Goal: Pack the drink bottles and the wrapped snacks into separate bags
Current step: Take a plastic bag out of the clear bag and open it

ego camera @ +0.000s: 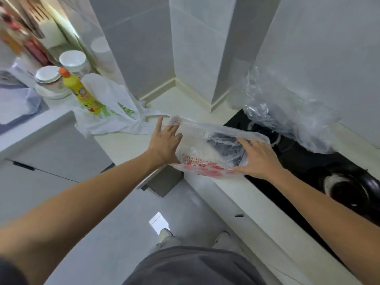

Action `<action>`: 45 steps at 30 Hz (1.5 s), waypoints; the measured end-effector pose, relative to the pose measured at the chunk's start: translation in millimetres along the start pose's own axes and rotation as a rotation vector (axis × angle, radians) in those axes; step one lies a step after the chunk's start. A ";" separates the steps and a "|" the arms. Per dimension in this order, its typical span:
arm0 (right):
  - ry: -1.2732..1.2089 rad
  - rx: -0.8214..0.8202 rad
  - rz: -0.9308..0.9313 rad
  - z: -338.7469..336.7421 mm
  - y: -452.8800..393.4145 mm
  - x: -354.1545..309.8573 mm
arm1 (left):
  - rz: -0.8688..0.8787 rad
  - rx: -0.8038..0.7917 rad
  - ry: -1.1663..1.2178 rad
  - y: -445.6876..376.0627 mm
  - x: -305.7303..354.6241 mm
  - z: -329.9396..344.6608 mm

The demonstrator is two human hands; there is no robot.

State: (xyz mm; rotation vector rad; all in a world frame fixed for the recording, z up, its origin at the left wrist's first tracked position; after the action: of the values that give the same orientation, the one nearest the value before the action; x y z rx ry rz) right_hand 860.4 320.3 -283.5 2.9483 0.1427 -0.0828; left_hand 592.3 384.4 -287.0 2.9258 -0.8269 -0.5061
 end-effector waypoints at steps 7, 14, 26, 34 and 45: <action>-0.142 0.124 -0.042 25.5 -54.7 -15.4 | 0.032 -0.042 0.012 -53.8 -43.6 36.9; -0.236 0.225 -0.109 42.2 -115.3 -16.4 | 0.054 -0.046 0.015 -105.8 -82.2 63.8; 0.015 0.511 -0.241 52.8 -140.5 -75.5 | 0.245 -0.094 0.098 -166.0 -131.0 112.8; -0.041 0.415 0.160 69.6 -176.7 -69.5 | 0.352 -0.083 0.080 -200.5 -161.6 125.0; -0.013 0.415 0.035 89.7 -208.9 -94.6 | 0.522 0.036 0.105 -215.1 -149.6 130.2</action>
State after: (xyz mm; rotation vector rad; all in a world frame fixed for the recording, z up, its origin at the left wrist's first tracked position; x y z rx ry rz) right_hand 741.2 498.9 -403.9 3.3618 0.0791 -0.1421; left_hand 537.1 649.9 -396.8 2.5760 -1.5203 -0.2912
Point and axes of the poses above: each hand's wrist, its own y-axis away from the middle knuckle, its own z-axis out of the palm, x = y × z, the point moved 8 cm from there along -y, towards the middle knuckle, and after that the axes turned 6 degrees about x, right-handed, at the moved point
